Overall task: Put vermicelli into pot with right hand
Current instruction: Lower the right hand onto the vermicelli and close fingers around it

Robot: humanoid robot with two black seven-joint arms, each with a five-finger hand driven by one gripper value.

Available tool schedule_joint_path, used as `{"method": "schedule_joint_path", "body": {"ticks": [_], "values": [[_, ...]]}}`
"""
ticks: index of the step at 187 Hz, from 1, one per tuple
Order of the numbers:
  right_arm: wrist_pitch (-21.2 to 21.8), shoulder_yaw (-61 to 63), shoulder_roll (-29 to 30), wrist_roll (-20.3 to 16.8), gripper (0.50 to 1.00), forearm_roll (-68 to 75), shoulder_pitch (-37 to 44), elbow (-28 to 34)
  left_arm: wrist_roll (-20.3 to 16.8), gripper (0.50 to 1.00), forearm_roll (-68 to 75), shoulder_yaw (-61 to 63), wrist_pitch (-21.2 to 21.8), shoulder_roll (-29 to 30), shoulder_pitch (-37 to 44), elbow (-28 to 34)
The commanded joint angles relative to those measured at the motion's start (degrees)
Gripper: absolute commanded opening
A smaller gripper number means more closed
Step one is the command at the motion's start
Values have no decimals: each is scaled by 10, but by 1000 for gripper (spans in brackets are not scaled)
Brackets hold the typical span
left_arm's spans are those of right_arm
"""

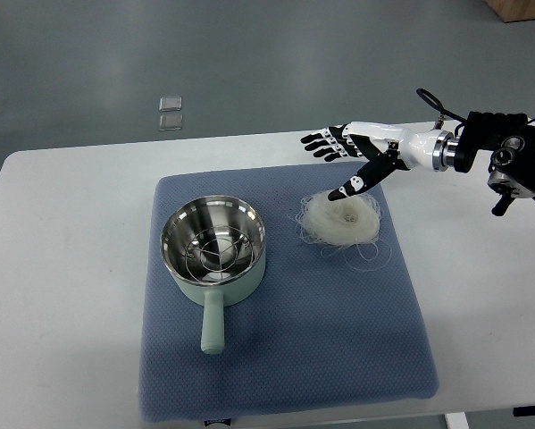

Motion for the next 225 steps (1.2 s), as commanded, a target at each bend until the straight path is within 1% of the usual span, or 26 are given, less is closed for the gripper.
{"method": "schedule_joint_path", "body": {"ticks": [1,45,64,86,102,120,160,185,225], "values": [[-8,-19,5,3,921,-34,0,8,0,1000,0,0,0,0,0,0],[-61,-60,19,3,921,-101,1,9,0,1000,0,0,0,0,0,-1],[-64,-66,19,3,921,-113,15,9,0,1000,-1,0,0,0,0,0],[-67,-110,19,3,921,-134,43,9,0,1000,0,0,0,0,0,0],[-82,-140,19,3,921,-147,62,8,0,1000,0,0,0,0,0,-1],[-88,-164,19,3,921,-162,73,7,0,1000,-1,0,0,0,0,0],[-107,-199,20,3,921,-197,78,-3,0,1000,-1,0,0,0,-1,0],[-126,-209,24,3,921,-203,74,-14,0,1000,0,0,0,0,0,-1],[-129,-210,27,3,921,-203,72,-18,0,1000,0,0,0,0,-1,0]]}}
